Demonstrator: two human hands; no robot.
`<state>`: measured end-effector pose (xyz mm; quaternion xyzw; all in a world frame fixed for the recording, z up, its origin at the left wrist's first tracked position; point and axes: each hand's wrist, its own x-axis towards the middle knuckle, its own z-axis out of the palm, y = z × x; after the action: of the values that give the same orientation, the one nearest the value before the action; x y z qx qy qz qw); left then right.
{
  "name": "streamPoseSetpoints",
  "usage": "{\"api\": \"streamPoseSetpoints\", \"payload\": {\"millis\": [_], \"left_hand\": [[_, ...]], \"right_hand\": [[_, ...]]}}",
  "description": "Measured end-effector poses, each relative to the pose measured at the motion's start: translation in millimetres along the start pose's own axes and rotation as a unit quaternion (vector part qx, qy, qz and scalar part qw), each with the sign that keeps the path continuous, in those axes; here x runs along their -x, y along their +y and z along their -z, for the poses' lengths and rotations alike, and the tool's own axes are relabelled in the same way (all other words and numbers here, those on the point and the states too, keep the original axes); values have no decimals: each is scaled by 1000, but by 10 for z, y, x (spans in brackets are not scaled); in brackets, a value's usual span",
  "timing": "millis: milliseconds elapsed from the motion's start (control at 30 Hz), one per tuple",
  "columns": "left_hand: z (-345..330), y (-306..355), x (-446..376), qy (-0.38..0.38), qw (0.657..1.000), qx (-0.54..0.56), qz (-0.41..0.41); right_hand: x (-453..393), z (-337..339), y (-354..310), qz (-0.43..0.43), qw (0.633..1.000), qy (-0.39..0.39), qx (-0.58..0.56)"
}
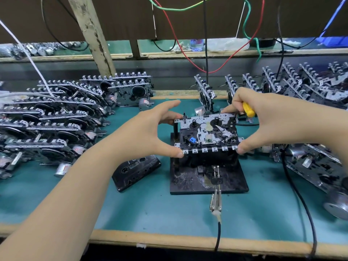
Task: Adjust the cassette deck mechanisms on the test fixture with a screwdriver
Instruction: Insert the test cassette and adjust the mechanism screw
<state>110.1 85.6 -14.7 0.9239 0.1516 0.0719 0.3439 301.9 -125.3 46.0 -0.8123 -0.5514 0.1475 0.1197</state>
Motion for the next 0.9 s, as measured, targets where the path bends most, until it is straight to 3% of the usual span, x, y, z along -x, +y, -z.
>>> {"api": "streamPoseSetpoints", "payload": {"millis": [167,433,533,633,700,900], "left_hand": [[-22,11,23,-2,1000,2,3],[-8,118,54,-17,999,-17,29],[-50,23,279,-25,987,-131,87],[-90,-167,652,-57,949,-245,192],[-112,-262,841,-42,941,-282,185],[163,-301,1073,109,980,-92,140]], "right_hand": [[-26,-70,77,-11,1000,-17,-19],[-110,-96,65,-4,997,-43,57],[-93,-115,80,-7,998,-40,46],[-76,-140,114,-11,998,-31,45],[-68,-140,127,-10,999,-28,38],[-35,-163,138,-6,999,-32,18]]}}
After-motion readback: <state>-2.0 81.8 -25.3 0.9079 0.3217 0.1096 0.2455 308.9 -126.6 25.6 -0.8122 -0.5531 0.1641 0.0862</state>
